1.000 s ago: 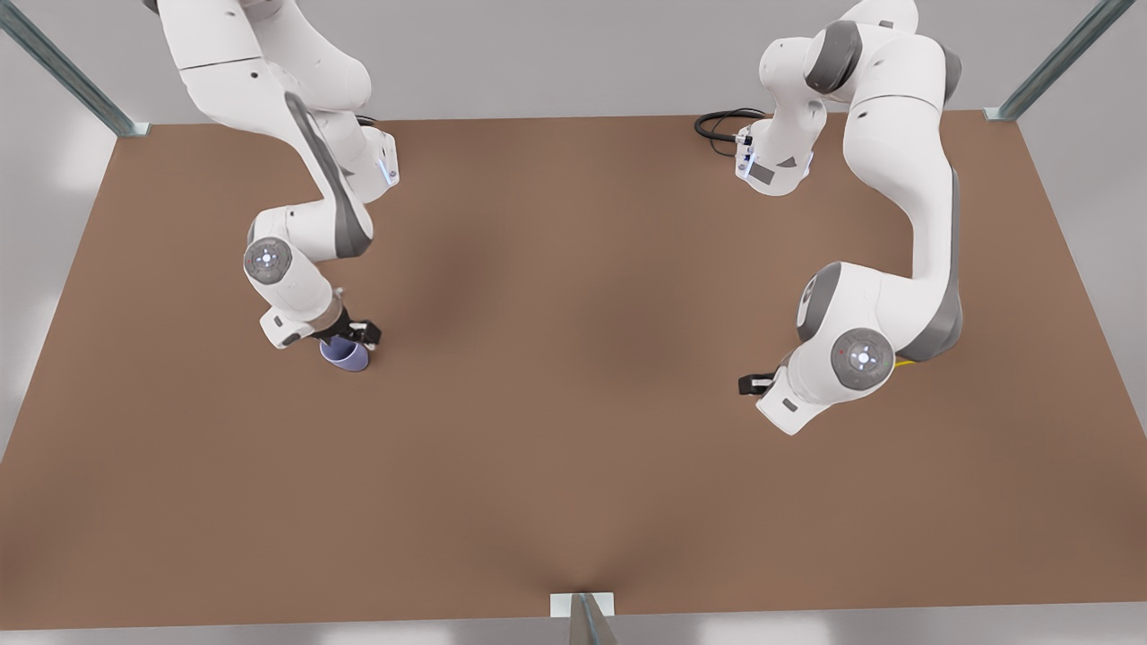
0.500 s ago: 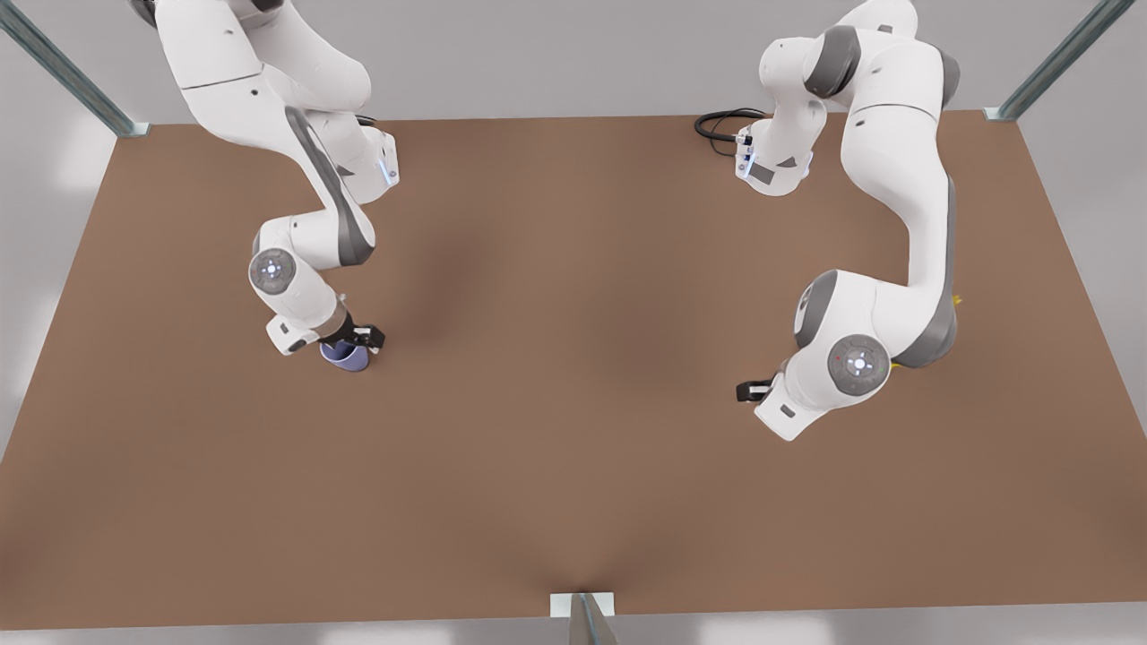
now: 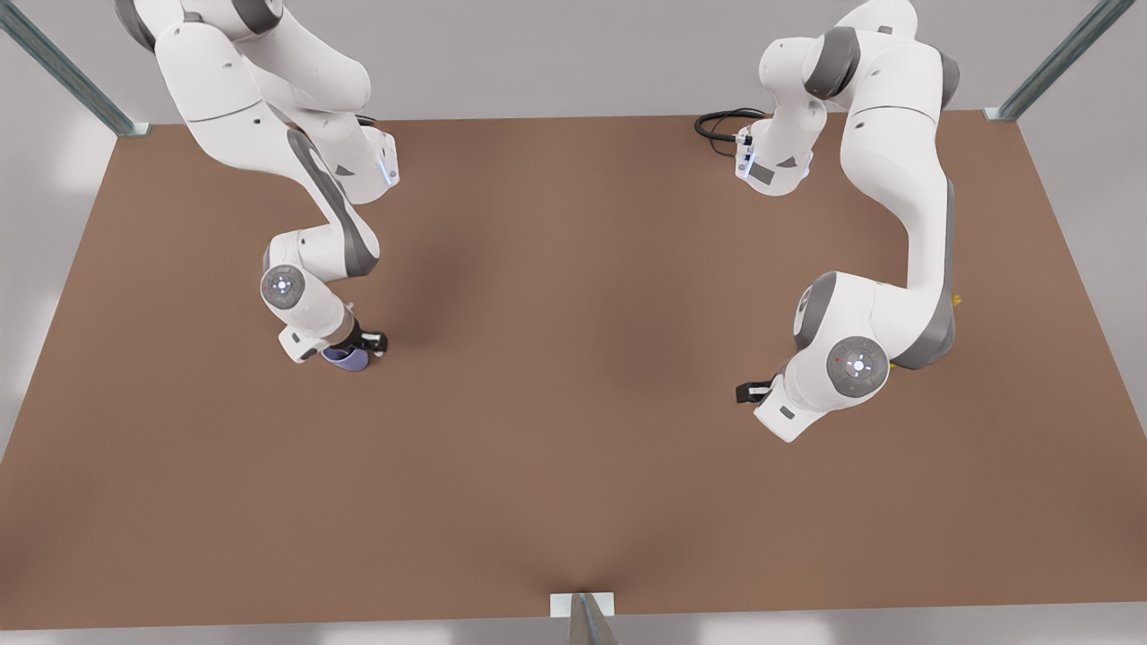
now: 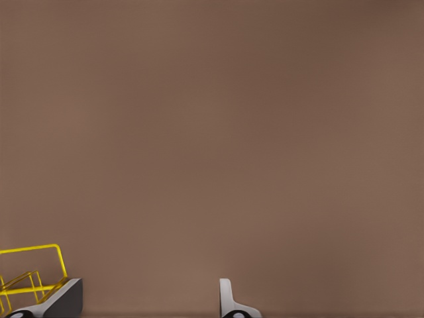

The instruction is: Place the cup on the cup holder

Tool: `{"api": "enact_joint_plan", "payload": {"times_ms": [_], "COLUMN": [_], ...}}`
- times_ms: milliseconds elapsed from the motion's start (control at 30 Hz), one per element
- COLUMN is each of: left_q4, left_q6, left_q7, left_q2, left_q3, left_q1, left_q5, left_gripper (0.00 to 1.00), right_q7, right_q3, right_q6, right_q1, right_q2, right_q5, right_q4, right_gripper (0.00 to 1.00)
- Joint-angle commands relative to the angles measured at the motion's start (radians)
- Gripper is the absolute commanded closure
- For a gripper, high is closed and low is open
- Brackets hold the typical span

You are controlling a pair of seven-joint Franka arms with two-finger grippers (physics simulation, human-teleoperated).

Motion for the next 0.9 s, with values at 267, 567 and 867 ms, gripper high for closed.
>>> {"api": "enact_joint_plan", "payload": {"times_ms": [267,567,867], "left_q4": [0.003,0.003,0.002], "left_q6": [-0.003,-0.001,0.0], "left_q7": [-0.004,-0.005,-0.004], "left_q2": [-0.003,-0.002,0.002], "left_q3": [-0.002,-0.002,-0.002], "left_q1": [0.0,0.003,0.011], "left_q5": [-0.001,-0.007,-0.001], "left_gripper": [0.0,0.0,0.0], "right_q7": [-0.007,-0.004,0.017], "right_q3": [0.051,0.215,0.413], "right_q6": [0.016,-0.166,-0.214], "right_q1": [-0.056,-0.211,-0.127], "right_q2": [-0.012,-0.11,0.24], "right_q5": [-0.008,-0.008,0.225], "right_q4": [-0.013,0.045,0.496], "right_gripper": [0.79,0.79,0.79]}}
